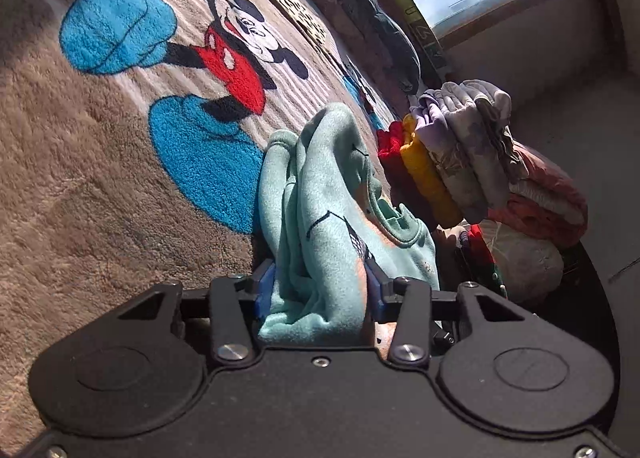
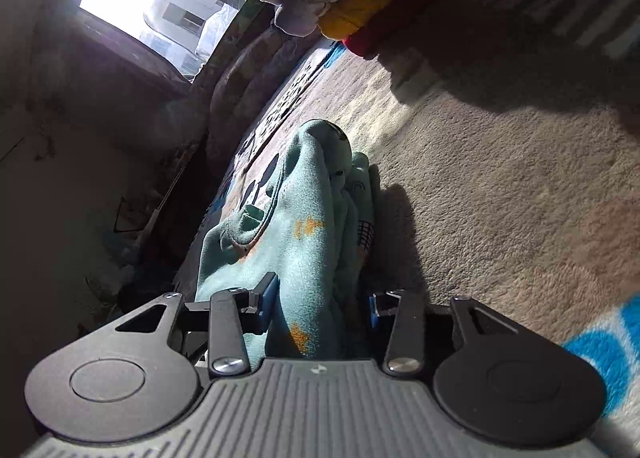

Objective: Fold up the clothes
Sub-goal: 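Lift the folded pants with both grippers and carry them off the bed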

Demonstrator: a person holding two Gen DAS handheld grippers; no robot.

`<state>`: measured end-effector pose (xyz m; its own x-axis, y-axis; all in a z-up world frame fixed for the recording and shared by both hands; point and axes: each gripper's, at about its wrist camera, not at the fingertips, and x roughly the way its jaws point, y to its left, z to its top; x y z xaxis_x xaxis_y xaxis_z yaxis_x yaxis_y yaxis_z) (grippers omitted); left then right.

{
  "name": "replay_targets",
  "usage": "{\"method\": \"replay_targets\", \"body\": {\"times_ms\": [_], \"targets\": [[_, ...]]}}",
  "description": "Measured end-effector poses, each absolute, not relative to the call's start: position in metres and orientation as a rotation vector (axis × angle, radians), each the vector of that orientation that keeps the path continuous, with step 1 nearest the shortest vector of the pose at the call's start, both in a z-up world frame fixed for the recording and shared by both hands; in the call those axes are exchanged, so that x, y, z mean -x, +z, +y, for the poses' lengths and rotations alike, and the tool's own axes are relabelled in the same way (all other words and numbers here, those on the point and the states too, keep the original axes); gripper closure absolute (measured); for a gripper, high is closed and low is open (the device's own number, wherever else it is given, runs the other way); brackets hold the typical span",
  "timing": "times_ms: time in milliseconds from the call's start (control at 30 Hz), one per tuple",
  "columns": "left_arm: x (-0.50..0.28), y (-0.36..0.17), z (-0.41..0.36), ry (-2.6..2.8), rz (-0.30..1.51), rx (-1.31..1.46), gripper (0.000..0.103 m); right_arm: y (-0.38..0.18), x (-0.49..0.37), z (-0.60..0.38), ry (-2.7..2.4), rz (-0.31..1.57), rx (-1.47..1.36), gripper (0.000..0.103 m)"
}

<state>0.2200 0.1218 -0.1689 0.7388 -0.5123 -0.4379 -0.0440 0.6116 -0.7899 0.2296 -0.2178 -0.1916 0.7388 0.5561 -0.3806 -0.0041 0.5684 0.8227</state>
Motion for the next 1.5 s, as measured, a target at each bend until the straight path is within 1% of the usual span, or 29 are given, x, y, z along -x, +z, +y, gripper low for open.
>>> {"method": "replay_targets", "body": {"times_ms": [133, 400, 433, 467, 500, 533, 567, 633, 700, 733, 833, 900, 1033, 1067, 1100, 1133, 1167, 1200, 1233, 1267, 1367, 1500], "targets": [[-0.168, -0.169, 0.128, -0.277, 0.712, 0.917, 0.063, -0.190, -0.194, -0.218, 0.392, 0.713, -0.935, 0.061], [-0.065, -0.173, 0.141, -0.249, 0.714, 0.977, 0.063, -0.188, -0.113, -0.215, 0.449, 0.794, -0.926, 0.061], [-0.058, -0.173, 0.141, -0.255, 0.713, 0.959, 0.061, -0.187, -0.105, -0.216, 0.449, 0.790, -0.916, 0.057], [-0.053, -0.172, 0.141, -0.260, 0.717, 0.927, 0.057, -0.186, -0.097, -0.217, 0.449, 0.787, -0.907, 0.055], [-0.050, -0.169, 0.140, -0.263, 0.710, 0.875, 0.049, -0.184, -0.092, -0.219, 0.437, 0.766, -0.899, 0.053], [-0.047, -0.162, 0.139, -0.262, 0.694, 0.807, 0.043, -0.180, -0.089, -0.221, 0.423, 0.736, -0.880, 0.046], [-0.046, -0.156, 0.139, -0.261, 0.679, 0.765, 0.040, -0.175, -0.087, -0.223, 0.410, 0.706, -0.860, 0.043], [-0.044, -0.144, 0.140, -0.267, 0.646, 0.746, 0.034, -0.168, -0.088, -0.225, 0.405, 0.660, -0.832, 0.043], [-0.046, -0.136, 0.142, -0.273, 0.623, 0.747, 0.030, -0.162, -0.094, -0.224, 0.428, 0.632, -0.811, 0.040], [-0.048, -0.133, 0.142, -0.273, 0.616, 0.742, 0.030, -0.164, -0.095, -0.223, 0.435, 0.641, -0.800, 0.036], [-0.055, -0.133, 0.143, -0.270, 0.615, 0.748, 0.030, -0.176, -0.100, -0.220, 0.434, 0.690, -0.815, 0.035], [-0.062, -0.140, 0.144, -0.267, 0.630, 0.765, 0.030, -0.191, -0.104, -0.215, 0.420, 0.730, -0.815, 0.037], [-0.079, -0.161, 0.141, -0.279, 0.686, 0.788, 0.030, -0.192, -0.108, -0.209, 0.438, 0.704, -0.783, 0.038], [-0.083, -0.166, 0.139, -0.283, 0.698, 0.794, 0.030, -0.194, -0.108, -0.208, 0.441, 0.695, -0.782, 0.039], [-0.087, -0.169, 0.137, -0.289, 0.698, 0.800, 0.031, -0.195, -0.107, -0.206, 0.443, 0.685, -0.780, 0.040], [-0.090, -0.170, 0.135, -0.297, 0.691, 0.804, 0.032, -0.196, -0.108, -0.204, 0.453, 0.682, -0.776, 0.048], [-0.093, -0.171, 0.135, -0.307, 0.685, 0.813, 0.035, -0.197, -0.111, -0.201, 0.474, 0.690, -0.786, 0.055], [-0.095, -0.173, 0.136, -0.321, 0.684, 0.828, 0.054, -0.198, -0.112, -0.200, 0.478, 0.694, -0.801, 0.057], [-0.096, -0.178, 0.138, -0.340, 0.684, 0.852, 0.066, -0.198, -0.111, -0.198, 0.487, 0.687, -0.808, 0.061], [-0.095, -0.184, 0.143, -0.358, 0.677, 0.887, 0.067, -0.196, -0.112, -0.197, 0.499, 0.680, -0.821, 0.064], [-0.089, -0.192, 0.159, -0.401, 0.638, 1.004, 0.070, -0.184, -0.114, -0.191, 0.546, 0.647, -0.838, 0.067], [-0.079, -0.187, 0.189, -0.438, 0.542, 1.147, 0.070, -0.163, -0.121, -0.173, 0.619, 0.605, -0.862, 0.068]]}}
